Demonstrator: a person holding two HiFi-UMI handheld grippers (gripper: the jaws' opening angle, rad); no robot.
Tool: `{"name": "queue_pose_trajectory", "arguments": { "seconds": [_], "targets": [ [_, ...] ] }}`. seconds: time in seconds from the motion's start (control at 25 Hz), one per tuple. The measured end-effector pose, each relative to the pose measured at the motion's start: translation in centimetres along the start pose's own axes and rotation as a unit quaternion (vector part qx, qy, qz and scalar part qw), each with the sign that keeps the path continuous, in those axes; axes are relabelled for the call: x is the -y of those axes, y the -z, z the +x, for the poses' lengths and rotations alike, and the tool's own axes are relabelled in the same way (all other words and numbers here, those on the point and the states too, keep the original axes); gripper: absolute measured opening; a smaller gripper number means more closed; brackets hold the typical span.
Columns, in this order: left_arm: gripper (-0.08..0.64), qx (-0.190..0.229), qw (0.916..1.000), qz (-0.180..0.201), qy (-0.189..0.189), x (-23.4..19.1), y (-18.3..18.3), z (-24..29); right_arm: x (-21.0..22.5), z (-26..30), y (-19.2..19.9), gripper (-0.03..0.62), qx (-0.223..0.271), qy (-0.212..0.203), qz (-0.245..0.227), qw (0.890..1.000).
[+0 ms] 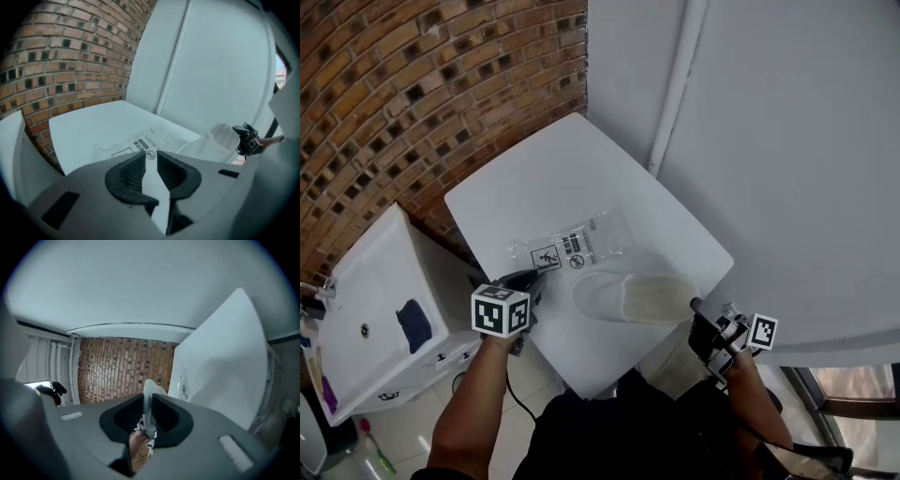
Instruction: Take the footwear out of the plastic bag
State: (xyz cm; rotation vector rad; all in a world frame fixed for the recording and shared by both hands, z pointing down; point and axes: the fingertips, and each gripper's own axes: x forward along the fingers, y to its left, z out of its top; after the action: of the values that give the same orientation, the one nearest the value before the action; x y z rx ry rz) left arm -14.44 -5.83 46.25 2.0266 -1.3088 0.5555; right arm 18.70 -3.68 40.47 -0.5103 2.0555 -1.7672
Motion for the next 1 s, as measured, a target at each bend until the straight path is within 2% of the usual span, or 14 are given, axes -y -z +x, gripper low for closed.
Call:
{"name": "queue_pose_trajectory", "arguments": {
  "seconds": [0.08, 0.2, 0.32, 0.4, 0.6, 0.8, 1.0],
  "targets": [
    [0.069, 0.009, 0.9998, -0.01, -0.017, -0.8, 1.3, -2.8, 0.9, 1.3, 1.5, 0.058, -0.027, 0.005, 0.009, 1.0],
    [0.054, 0.019, 0.9977, -0.053, -0.038, -1.8, 4.2, -6.3, 2.3, 3.3, 4.0, 0.058, -0.065, 0.013, 0.023, 0.998],
    [0.047, 0.017, 0.9942, -0.094, -0.048, -2.2, 7.5, -8.3, 3.8, 4.7, 6.4, 0.058, -0.095, 0.024, 0.039, 0.994],
    [0.035, 0.009, 0.9929, -0.108, -0.048, -1.9, 9.1, -9.0, 4.7, 5.3, 7.8, 0.058, -0.113, 0.035, 0.046, 0.992],
    [0.008, 0.009, 0.9938, -0.108, -0.028, -0.2, 9.5, -9.8, 7.1, 6.0, 9.1, 0.058, -0.129, 0.067, 0.037, 0.989],
    [0.008, 0.015, 0.9949, -0.1, -0.007, 0.7, 8.7, -9.8, 9.2, 5.8, 8.5, 0.061, -0.117, 0.116, -0.012, 0.986],
    [0.008, 0.002, 0.9962, -0.087, 0.0, 0.4, 8.9, -9.7, 10.8, 5.2, 8.5, 0.061, -0.126, 0.203, -0.081, 0.968]
  ]
}}
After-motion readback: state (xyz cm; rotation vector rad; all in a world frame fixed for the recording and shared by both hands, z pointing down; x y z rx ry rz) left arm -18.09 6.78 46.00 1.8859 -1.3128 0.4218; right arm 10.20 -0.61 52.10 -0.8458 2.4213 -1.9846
